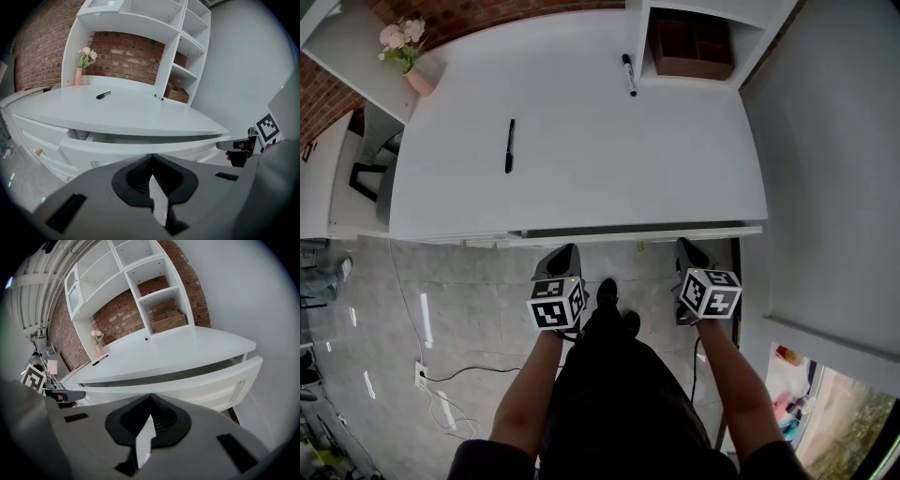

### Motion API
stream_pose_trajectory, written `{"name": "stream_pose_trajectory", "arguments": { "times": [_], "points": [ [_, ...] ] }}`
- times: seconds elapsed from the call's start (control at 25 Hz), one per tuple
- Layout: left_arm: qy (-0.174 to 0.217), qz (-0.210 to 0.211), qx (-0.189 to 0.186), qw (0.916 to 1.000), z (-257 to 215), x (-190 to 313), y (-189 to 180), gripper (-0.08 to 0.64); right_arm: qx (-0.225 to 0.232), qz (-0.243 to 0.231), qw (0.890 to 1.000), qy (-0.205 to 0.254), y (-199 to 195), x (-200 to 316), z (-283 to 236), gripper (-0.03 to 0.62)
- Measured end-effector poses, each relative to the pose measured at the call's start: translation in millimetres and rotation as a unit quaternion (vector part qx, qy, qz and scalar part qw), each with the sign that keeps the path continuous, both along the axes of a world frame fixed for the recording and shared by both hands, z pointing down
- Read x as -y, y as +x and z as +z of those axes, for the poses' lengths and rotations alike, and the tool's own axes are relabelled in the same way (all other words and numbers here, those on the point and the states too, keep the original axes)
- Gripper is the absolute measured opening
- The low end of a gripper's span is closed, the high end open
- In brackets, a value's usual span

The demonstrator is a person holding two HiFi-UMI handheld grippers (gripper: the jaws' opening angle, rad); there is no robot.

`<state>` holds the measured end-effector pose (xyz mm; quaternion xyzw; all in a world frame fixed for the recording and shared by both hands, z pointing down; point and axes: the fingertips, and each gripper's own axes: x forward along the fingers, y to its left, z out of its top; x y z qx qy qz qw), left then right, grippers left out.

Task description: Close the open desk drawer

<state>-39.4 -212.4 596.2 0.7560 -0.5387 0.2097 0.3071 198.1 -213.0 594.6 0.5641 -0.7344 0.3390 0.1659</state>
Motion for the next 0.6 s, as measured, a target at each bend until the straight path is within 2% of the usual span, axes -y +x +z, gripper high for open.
{"name": "stream_pose_trajectory", "arguments": {
  "times": [0.28,0.6],
  "points": [
    [0.006,0.0,-0.001,1.0,-0.7,20.4,0.2,0.009,-0.005,0.006,1.0,0.007,0.1,20.2,-0.9,0.005],
    [0.011,-0.002,0.001,0.9999,0.3,34.4,-0.4,0.009,-0.024,-0.009,1.0,0.013,-0.8,33.9,0.8,0.005]
  ]
}}
